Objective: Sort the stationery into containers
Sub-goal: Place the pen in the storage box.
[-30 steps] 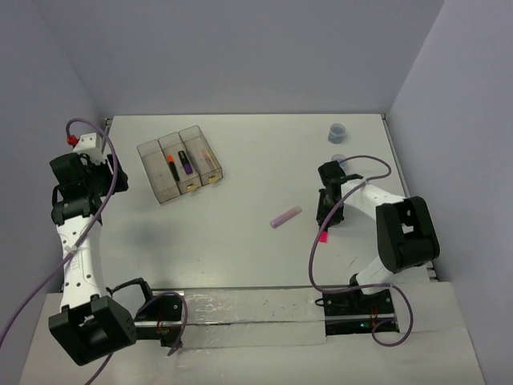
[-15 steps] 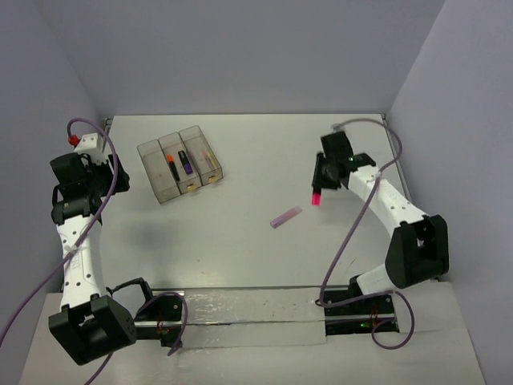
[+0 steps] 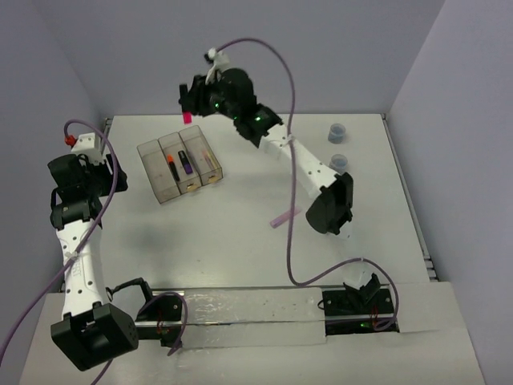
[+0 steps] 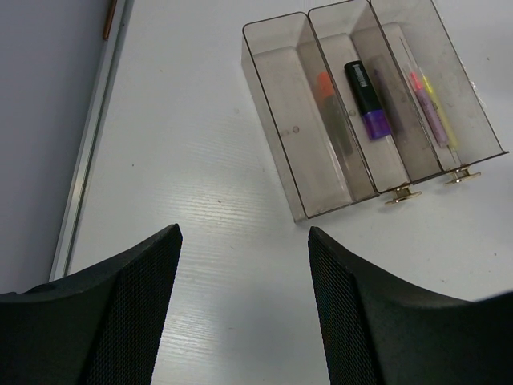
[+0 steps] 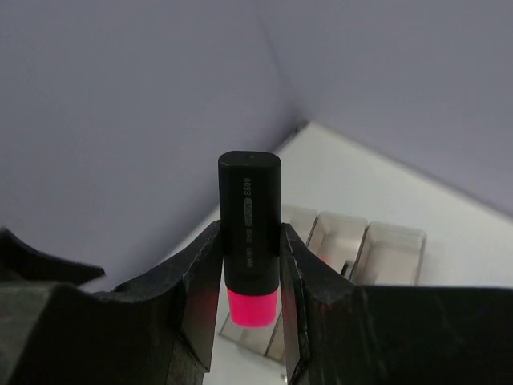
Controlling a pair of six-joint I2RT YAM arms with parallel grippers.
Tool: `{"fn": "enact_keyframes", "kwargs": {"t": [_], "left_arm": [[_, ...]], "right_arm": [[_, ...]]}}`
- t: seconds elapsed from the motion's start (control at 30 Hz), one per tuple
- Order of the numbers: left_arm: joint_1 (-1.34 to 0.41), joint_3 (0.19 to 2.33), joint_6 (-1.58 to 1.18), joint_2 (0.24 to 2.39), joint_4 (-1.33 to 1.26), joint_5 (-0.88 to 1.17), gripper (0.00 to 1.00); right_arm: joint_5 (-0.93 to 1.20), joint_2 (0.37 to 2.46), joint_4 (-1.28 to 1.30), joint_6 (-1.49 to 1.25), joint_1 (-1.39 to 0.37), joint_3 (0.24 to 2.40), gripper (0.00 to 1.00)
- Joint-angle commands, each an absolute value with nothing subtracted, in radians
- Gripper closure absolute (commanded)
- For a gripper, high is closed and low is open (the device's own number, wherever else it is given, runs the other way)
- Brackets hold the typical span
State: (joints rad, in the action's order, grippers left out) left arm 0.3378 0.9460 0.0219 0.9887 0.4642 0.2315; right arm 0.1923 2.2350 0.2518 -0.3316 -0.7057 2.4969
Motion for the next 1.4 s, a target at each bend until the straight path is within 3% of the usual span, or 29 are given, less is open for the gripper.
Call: {"fn": "enact_keyframes", "kwargs": {"t": [0.0,0.1,0.23,0.37,0.47,0.53,0.6,0.67,0.77,0.8,0.9,0.97,1.2,1.37], "left_arm": [[0.348,0.945,0.028,0.974,0.431,0.219,0.28],[0.349,0.943,0.029,0.973,0.426,0.22,0.28],[0.35,0.933,0.035,0.973,0.425,0.227,0.28],[0.351,0.93,0.033,0.977,0.423,0.231,0.28],[0.351,0.939,0.031,0.975,0.43,0.231,0.28],[0.353,0.94,0.031,0.972,0.43,0.229,0.28],[0.353,0.94,0.029,0.968,0.433,0.23,0.28],[0.354,0.938,0.031,0.963,0.435,0.231,0.28],[0.354,0.937,0.032,0.959,0.436,0.229,0.28],[0.354,0.937,0.032,0.959,0.436,0.228,0.28],[0.356,0.937,0.032,0.962,0.436,0.229,0.28],[0.356,0.937,0.033,0.96,0.437,0.229,0.28],[0.356,0.934,0.039,0.965,0.437,0.234,0.28],[0.356,1.018,0.069,1.027,0.53,0.353,0.3]], "right_arm": [[0.162,2.398,0.02,-0.352,-0.764,2.457,1.0],[0.133,2.503,0.042,-0.318,-0.782,2.613,1.0],[0.089,2.488,-0.031,-0.295,-0.799,2.46,1.0],[0.072,2.578,0.122,-0.274,-0.819,2.591,1.0],[-0.026,2.518,0.067,-0.224,-0.853,2.45,1.0],[-0.039,2.529,0.095,-0.202,-0.861,2.491,0.98],[-0.051,2.572,0.157,-0.189,-0.865,2.564,0.86],[-0.078,2.536,0.108,-0.193,-0.864,2.493,0.8],[-0.089,2.505,0.069,-0.195,-0.861,2.431,0.61],[-0.083,2.511,0.079,-0.194,-0.862,2.442,0.59],[-0.045,2.527,0.096,-0.196,-0.861,2.487,0.36],[-0.052,2.508,0.074,-0.196,-0.862,2.441,0.31],[-0.023,2.415,0.05,-0.222,-0.845,2.355,0.29],[-0.029,2.151,0.007,-0.251,-0.817,2.097,0.26]]}}
